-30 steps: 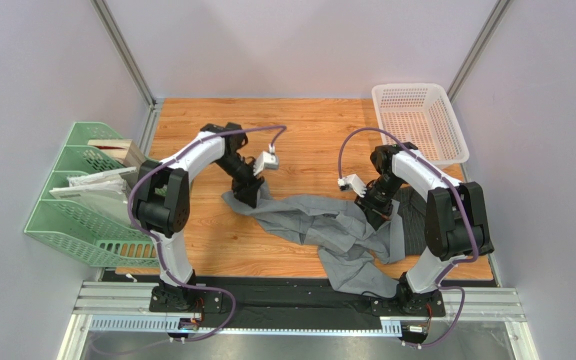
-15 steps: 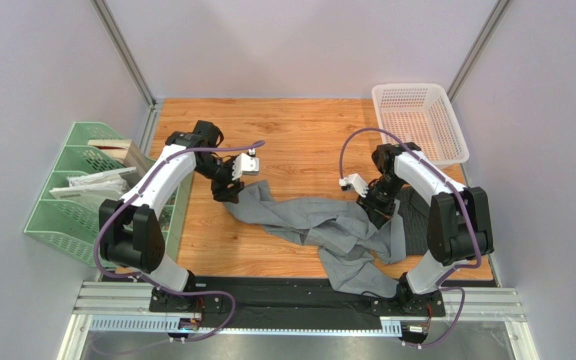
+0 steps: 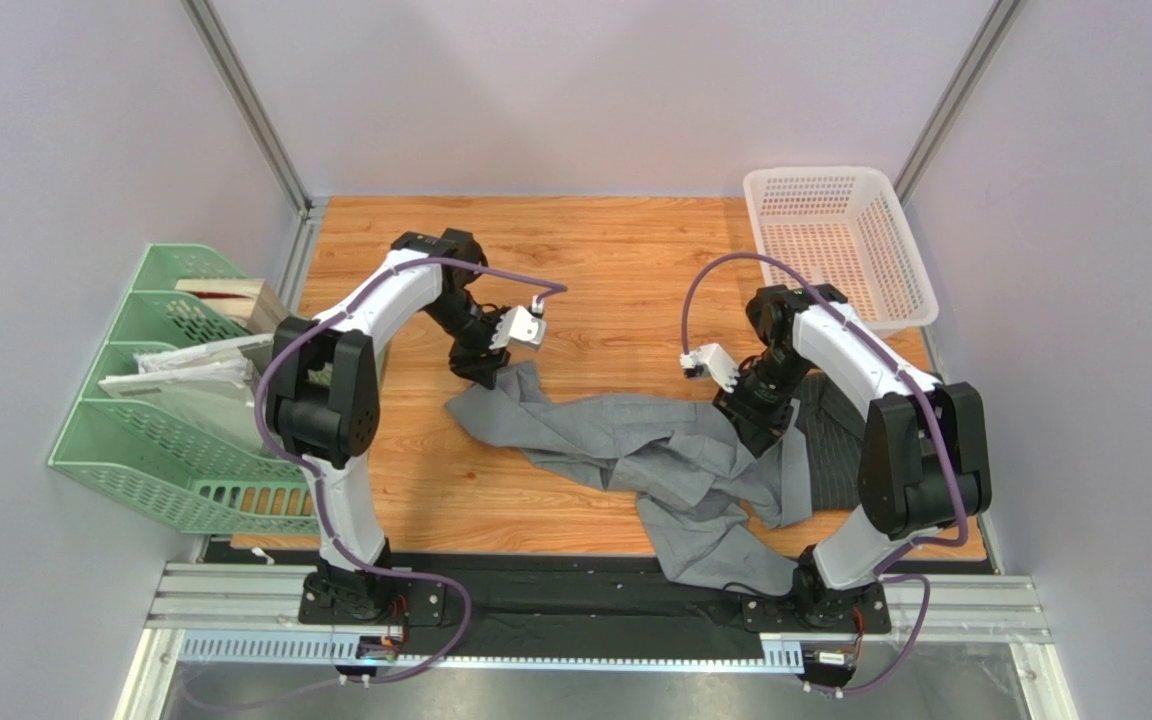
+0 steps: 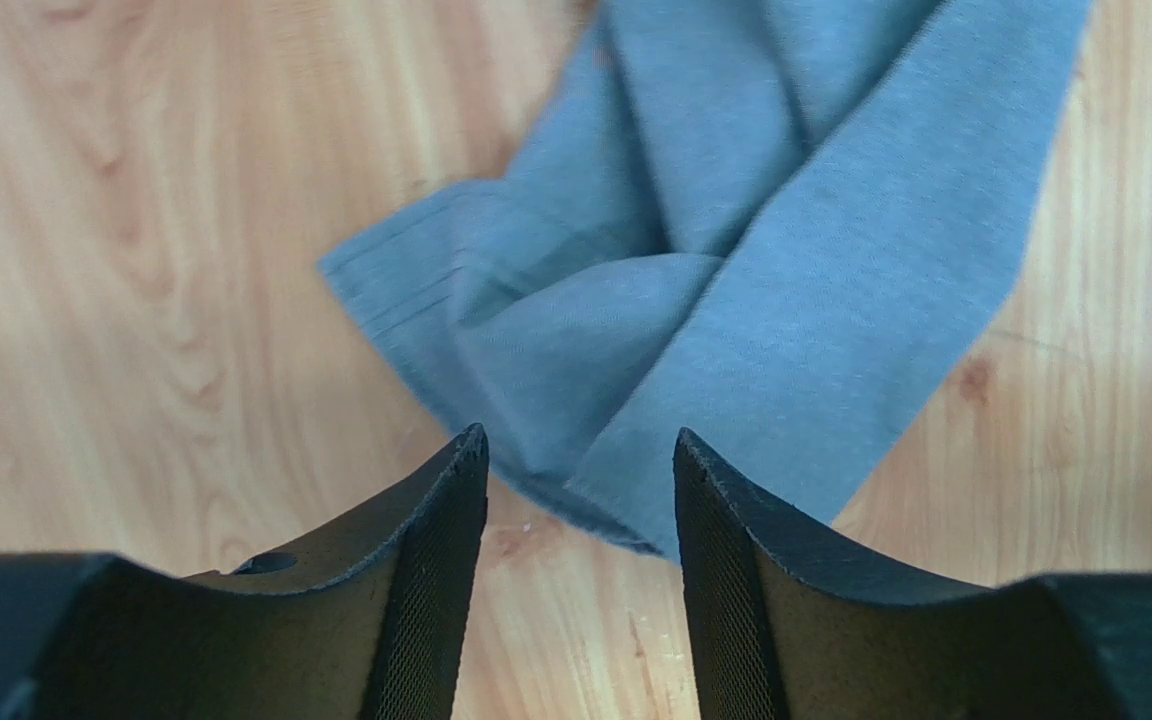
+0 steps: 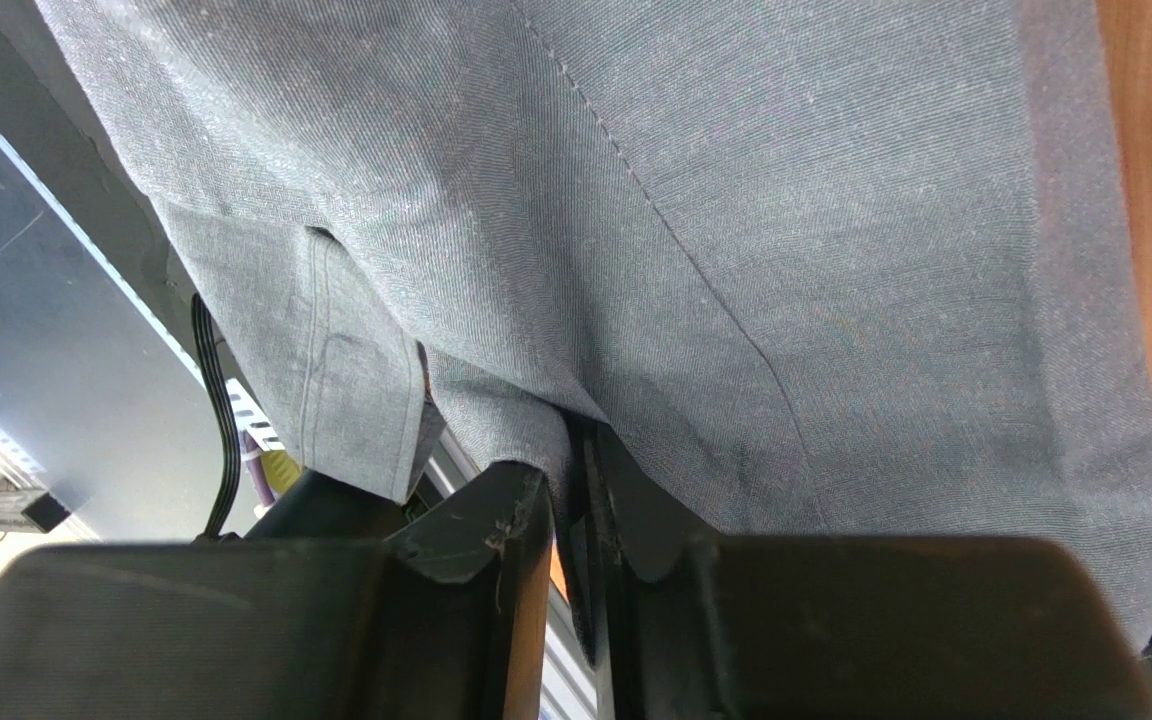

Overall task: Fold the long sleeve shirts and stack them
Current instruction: Flatten the shirt out

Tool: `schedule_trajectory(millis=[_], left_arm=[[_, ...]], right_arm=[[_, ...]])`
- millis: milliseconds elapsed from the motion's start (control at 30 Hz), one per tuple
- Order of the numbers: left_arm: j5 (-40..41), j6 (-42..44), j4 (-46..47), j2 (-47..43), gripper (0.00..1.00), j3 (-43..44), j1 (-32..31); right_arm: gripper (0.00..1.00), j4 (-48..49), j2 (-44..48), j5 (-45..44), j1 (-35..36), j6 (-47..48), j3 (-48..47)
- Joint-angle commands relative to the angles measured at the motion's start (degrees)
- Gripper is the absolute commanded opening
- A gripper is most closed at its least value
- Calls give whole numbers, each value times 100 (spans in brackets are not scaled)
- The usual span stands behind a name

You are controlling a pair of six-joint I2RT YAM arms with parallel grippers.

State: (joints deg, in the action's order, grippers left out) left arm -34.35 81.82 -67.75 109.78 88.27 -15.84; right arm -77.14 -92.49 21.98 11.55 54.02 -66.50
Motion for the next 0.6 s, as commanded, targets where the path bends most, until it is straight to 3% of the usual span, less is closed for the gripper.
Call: schedule_trajectory(millis=[0, 67, 233, 400, 567], left_arm=[[-19, 870, -617, 61, 54, 42, -165], [-37, 914, -705, 88, 54, 32, -192], [86, 809, -661, 272, 55, 32, -271], [183, 774, -520, 448, 54, -3, -280], [156, 774, -722, 387, 33, -20, -271]], right_arm=[[18, -943, 240, -36, 5, -190, -188], [17, -917, 257, -53, 14, -216, -188], [1, -987, 179, -71, 5, -190, -223], [0, -1066, 152, -88, 5, -164, -320], [0, -1084, 152, -141, -12, -146, -355]])
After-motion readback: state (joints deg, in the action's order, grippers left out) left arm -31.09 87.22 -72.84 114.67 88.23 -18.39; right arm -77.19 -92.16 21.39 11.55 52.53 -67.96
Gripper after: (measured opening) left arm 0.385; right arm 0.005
